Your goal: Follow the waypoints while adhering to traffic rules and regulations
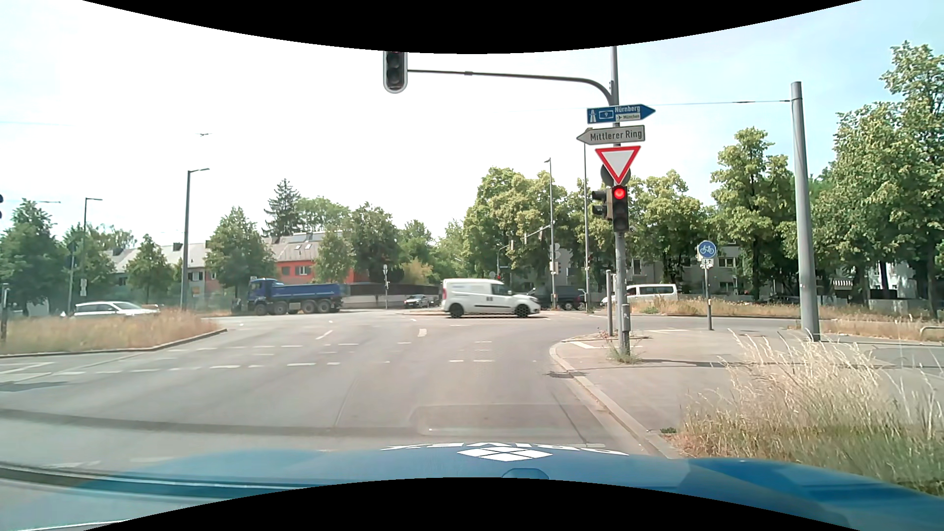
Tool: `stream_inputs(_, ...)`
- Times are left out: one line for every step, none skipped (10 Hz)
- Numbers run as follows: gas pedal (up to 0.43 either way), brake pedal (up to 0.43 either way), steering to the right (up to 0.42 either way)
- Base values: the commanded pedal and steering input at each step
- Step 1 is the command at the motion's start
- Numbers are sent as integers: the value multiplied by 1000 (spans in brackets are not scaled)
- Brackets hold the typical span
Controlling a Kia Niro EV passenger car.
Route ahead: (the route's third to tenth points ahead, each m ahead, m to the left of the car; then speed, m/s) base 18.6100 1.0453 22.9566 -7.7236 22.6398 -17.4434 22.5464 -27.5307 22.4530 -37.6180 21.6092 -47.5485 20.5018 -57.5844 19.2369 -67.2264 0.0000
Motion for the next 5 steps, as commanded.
stream_inputs(0, 262, 4)
stream_inputs(0, 262, 4)
stream_inputs(0, 262, 4)
stream_inputs(0, 262, 4)
stream_inputs(0, 262, 4)
